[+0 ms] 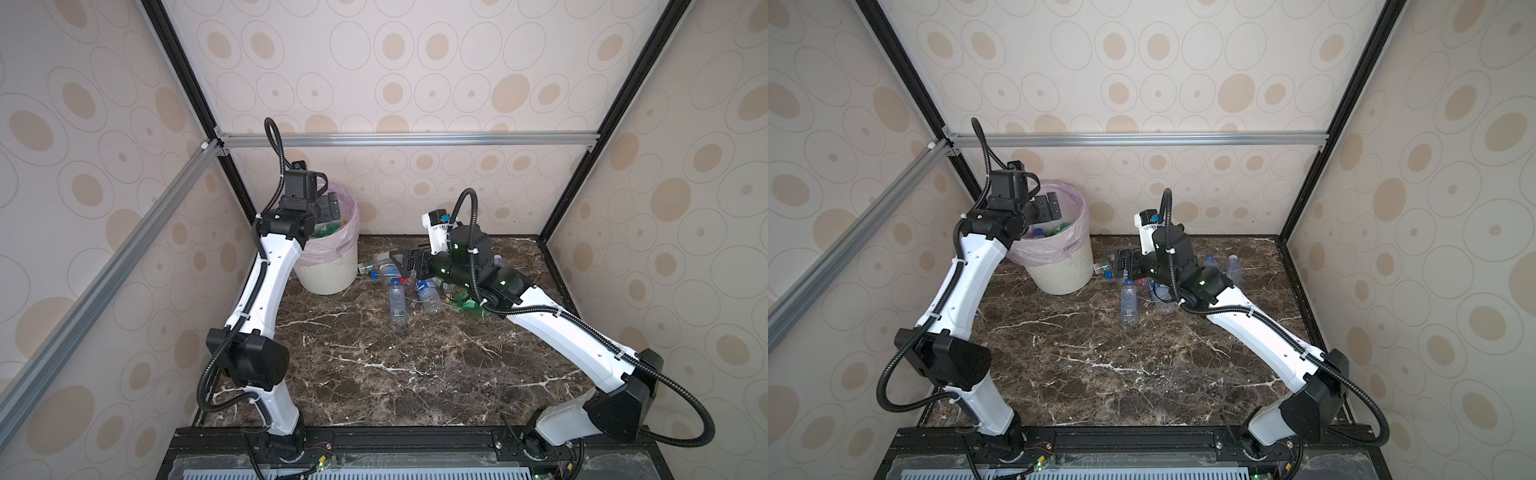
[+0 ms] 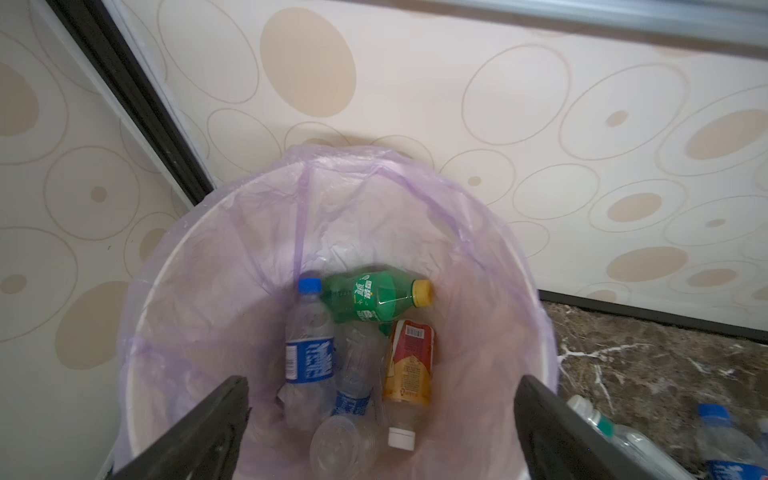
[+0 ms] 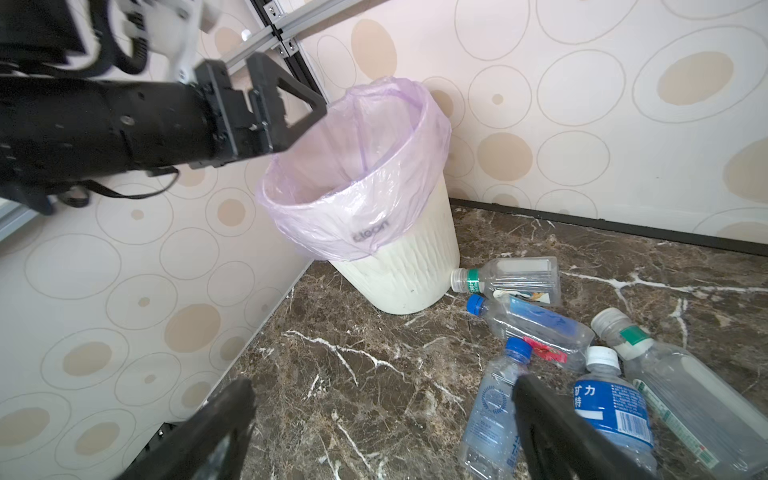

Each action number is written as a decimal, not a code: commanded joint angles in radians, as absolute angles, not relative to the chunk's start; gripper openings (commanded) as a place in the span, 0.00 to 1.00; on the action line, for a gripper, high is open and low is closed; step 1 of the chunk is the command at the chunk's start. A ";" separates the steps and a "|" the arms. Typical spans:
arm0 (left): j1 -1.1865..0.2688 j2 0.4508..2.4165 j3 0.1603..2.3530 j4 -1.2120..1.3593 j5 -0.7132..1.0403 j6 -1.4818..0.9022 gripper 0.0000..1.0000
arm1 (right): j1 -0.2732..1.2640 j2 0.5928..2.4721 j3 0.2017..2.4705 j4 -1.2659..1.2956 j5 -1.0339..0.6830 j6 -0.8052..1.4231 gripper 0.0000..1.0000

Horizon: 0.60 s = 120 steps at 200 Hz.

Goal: Throw the plastic bottles in the bin
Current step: 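Open the left gripper over the bin to drop the blue-labeled bottle, then lower the right gripper onto the clear crown-logo bottle while the left gripper descends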

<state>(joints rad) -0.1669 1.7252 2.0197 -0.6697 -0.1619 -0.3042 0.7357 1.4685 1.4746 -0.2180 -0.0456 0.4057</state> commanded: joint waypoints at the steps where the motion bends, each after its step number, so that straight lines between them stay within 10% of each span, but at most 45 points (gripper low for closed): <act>1: -0.168 1.635 2.025 -0.643 -0.122 -0.328 0.99 | 0.743 1.476 1.449 -0.221 -0.032 0.424 1.00; 120: -0.317 1.399 1.592 -0.481 0.097 -0.503 0.99 | 0.780 1.591 1.254 -0.233 0.122 0.511 0.98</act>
